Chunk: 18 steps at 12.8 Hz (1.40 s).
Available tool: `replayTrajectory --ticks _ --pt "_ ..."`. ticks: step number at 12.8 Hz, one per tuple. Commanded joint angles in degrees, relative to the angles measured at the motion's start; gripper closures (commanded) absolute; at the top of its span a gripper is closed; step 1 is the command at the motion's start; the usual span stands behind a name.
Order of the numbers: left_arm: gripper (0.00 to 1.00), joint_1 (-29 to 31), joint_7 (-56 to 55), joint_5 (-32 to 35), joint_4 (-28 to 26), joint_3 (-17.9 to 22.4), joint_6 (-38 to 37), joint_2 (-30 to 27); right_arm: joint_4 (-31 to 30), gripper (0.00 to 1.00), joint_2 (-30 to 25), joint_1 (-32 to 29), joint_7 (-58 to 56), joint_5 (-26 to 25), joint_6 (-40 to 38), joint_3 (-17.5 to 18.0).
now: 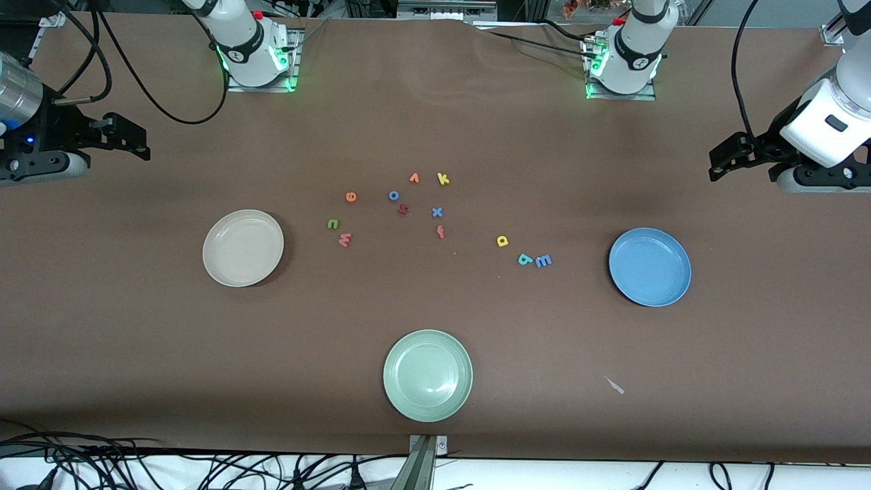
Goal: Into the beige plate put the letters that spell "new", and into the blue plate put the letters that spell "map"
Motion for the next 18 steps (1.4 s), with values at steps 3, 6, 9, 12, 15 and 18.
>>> replayTrajectory --ticks 3,6,9,12,15,18 --pt "0.0 -0.07 0.22 1.79 1.8 -0.64 -1.37 0.7 1.61 0.0 0.61 -0.01 0.77 -0.38 -0.97 0.15" --pt "0.0 -0.07 0.13 1.88 1.8 -0.73 -1.37 0.7 1.61 0.0 0.61 -0.01 0.68 -0.73 -0.8 0.15" --pt "0.0 -0.07 0.22 1.88 1.8 -0.81 -1.55 0.61 1.61 0.0 0.7 -0.01 0.77 -0.64 -0.36 0.06" --pt "0.0 -0.07 0.22 1.79 1.8 -0.81 -1.81 0.61 1.61 0.0 0.61 -0.36 0.77 -0.56 -0.01 0.06" --pt "0.0 -0.07 0.22 1.87 1.8 -0.81 -1.81 0.61 1.88 0.0 0.7 -0.45 0.86 -0.21 0.95 -0.12" --pt "0.0 -0.07 0.22 1.79 1.8 -0.81 -1.81 0.61 1.79 0.0 0.7 -0.54 0.77 -0.03 1.84 -0.29"
